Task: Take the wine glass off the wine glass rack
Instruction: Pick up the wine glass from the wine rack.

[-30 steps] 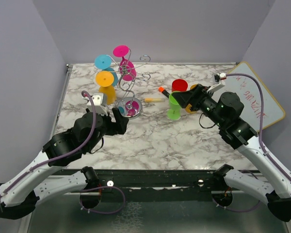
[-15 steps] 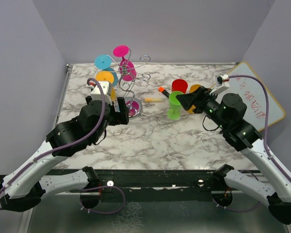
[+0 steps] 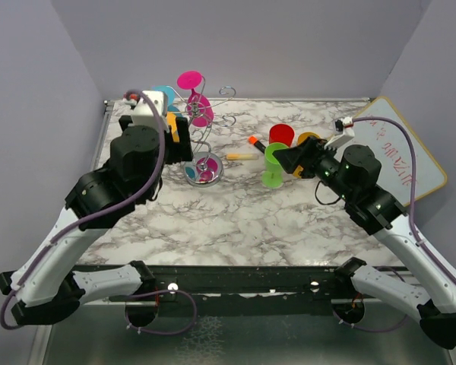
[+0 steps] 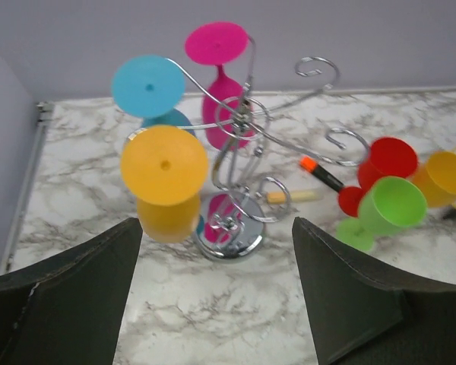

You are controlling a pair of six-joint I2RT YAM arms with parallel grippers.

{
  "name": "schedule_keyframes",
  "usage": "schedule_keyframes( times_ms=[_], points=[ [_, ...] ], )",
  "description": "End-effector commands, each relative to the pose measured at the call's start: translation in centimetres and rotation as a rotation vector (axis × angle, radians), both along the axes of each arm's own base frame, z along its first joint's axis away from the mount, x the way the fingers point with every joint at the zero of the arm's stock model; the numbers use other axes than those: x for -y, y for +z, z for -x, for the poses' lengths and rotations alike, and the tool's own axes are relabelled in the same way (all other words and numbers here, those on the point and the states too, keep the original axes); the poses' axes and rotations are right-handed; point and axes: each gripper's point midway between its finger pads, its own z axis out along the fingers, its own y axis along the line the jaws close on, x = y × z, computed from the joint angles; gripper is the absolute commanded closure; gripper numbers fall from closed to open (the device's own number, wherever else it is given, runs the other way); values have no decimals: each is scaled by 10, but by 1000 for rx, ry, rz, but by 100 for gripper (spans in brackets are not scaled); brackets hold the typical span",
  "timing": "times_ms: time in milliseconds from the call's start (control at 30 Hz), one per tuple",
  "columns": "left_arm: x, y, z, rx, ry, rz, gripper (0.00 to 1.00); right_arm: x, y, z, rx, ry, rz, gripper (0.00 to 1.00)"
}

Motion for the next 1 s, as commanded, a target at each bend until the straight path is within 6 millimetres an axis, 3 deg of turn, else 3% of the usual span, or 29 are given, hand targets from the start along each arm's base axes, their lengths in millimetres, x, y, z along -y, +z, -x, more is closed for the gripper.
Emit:
schedule_keyframes(
  times_ms=[0,133,233,400,567,700,967],
  points=[
    [-21,6,-47,9,35,-93,18,-8,-6,8,-22,51,-8,26],
    [-57,7,-91,-42,60,-23,18,-5,-4,11,-17,44,-14,26],
    [-73,28,-95,24,59,43,18,-1,-1,13,-14,36,-2,26],
    [-93,11,-100,-44,53,114,16,7,-1,13,-5,2,13,26],
    [-80,-14,-90,-91,-35,224,17,9,-8,14,-11,4,39,25],
    [-75,-44,-87,-137,-39,276,25,9,-10,14,-14,5,44,25],
    [-66,-48,-83,-124,-61,366,28,13,-24,3,-46,-42,94,26]
  ],
)
